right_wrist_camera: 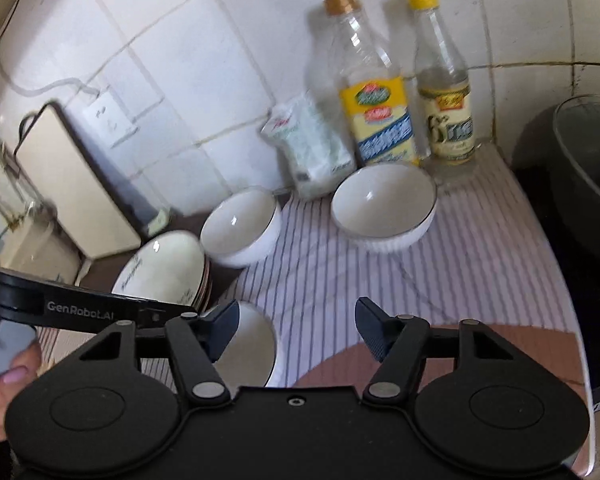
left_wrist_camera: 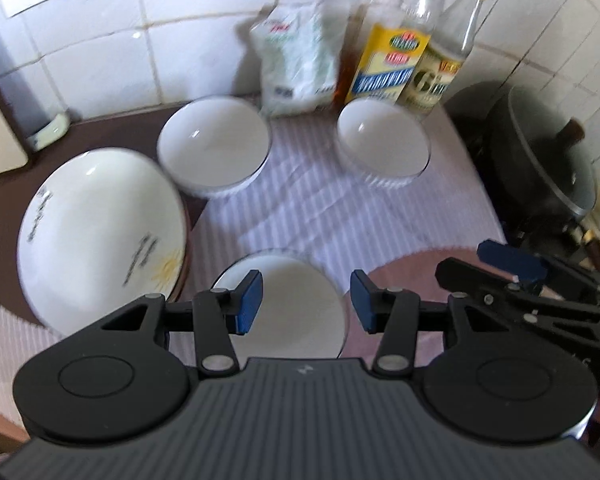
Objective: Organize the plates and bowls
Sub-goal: 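Move the left tool to the second white bowl and grasp its rim, then lift the second bowl and lower it into the first bowl, open left tool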
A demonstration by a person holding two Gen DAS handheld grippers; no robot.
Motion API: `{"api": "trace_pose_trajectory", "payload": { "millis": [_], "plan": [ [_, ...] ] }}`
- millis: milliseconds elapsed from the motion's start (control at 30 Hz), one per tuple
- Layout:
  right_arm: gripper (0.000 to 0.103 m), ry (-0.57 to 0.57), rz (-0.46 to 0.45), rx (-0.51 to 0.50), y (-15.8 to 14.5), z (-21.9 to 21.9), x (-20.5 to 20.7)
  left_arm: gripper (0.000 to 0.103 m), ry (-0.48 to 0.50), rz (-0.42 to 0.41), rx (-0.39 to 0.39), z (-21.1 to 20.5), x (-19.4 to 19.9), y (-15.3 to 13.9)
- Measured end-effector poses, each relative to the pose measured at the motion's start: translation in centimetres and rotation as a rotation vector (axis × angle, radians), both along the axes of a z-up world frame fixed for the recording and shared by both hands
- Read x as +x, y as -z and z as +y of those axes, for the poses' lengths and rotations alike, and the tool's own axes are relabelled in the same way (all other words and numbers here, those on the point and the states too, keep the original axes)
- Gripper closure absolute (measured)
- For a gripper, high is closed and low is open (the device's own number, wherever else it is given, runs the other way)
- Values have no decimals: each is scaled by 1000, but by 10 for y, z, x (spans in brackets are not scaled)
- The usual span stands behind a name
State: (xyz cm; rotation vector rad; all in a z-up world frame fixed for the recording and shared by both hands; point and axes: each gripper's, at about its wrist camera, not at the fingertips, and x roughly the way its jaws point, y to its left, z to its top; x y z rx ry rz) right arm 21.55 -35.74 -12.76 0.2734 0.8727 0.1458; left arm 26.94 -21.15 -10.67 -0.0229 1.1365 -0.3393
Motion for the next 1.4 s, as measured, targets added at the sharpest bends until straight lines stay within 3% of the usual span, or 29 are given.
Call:
{"api": "trace_pose_trajectory", "payload": {
  "millis": [200, 400, 600, 767, 833, 933, 1067, 1133, 1400],
  "plan": [
    [38, 76, -18, 2, 6, -24, 19, 56, -26, -33, -97, -23, 33, 9],
    [46, 141, 4, -15, 25, -42, 53, 54, -44, -46, -122, -42, 70, 33],
    [53, 250, 49, 17, 63, -69, 94, 51, -23, -45, -21, -68, 113, 70],
    [74, 282, 83, 48, 90, -78, 115, 47, -36, -31, 1, -77, 132, 90],
    [82, 288, 73, 80, 94, -81, 117, 52, -28, -25, -3, -79, 136, 92],
    [85, 302, 66, 74, 94, -81, 116, 68, -29, 30, -77, -75, 139, 96],
    [88, 316, 62, 65, 95, -80, 115, 74, -40, 42, -99, -75, 135, 98],
    [88, 320, 55, 74, 94, -80, 113, 85, -32, 48, -128, -75, 134, 98],
    [89, 341, 87, 75, 107, -80, 114, 89, -15, 47, -106, -84, 124, 94]
  ]
}}
